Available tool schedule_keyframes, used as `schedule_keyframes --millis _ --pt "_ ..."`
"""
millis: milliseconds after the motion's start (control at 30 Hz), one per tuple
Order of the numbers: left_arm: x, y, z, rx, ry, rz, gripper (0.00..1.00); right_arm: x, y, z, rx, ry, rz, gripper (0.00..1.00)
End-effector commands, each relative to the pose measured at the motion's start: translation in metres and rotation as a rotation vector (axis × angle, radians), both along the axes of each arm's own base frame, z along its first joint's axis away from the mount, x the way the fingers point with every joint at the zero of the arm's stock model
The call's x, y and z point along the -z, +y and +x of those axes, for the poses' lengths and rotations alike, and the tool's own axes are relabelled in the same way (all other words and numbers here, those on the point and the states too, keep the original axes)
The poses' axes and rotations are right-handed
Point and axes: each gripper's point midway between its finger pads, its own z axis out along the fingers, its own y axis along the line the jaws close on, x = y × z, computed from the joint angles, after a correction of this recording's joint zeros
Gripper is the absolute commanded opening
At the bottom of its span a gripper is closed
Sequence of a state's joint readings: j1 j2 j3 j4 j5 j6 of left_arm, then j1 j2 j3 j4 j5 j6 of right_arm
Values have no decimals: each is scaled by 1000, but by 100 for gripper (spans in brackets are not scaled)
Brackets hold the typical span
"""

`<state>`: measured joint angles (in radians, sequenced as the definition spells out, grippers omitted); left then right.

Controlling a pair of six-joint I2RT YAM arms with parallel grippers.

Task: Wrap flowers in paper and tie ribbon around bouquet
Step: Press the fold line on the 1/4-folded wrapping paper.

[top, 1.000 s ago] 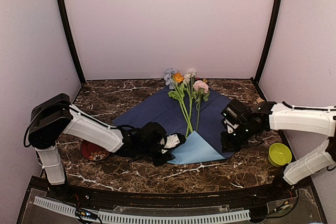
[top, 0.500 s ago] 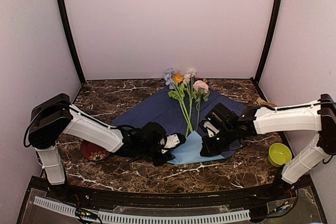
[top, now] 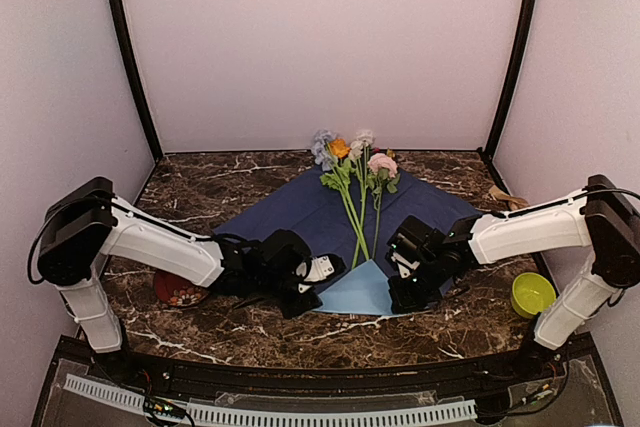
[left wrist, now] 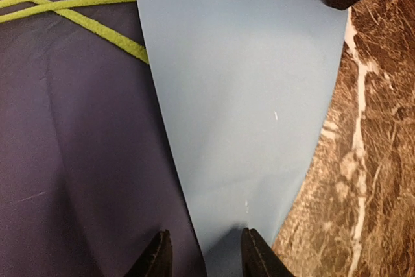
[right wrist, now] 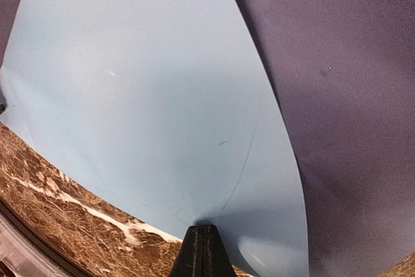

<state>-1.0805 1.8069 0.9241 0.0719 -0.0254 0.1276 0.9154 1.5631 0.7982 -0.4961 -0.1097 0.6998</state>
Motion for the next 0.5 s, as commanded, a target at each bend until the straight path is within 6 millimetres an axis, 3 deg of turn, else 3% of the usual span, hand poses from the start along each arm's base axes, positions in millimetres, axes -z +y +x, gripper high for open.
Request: schedule_keyframes --millis 0,100,233,467 --pt "-49 2 -18 87 -15 -68 38 21 -22 -17 24 68 -81 0" --pt "-69 -14 -17 152 -71 -105 24 21 -21 -17 30 70 -71 0" --pt "-58 -46 -20 243 -47 -104 2 22 -22 -17 46 68 -68 0" --pt "-18 -72 -17 303 -25 -63 0 22 -19 -18 57 75 -45 0"
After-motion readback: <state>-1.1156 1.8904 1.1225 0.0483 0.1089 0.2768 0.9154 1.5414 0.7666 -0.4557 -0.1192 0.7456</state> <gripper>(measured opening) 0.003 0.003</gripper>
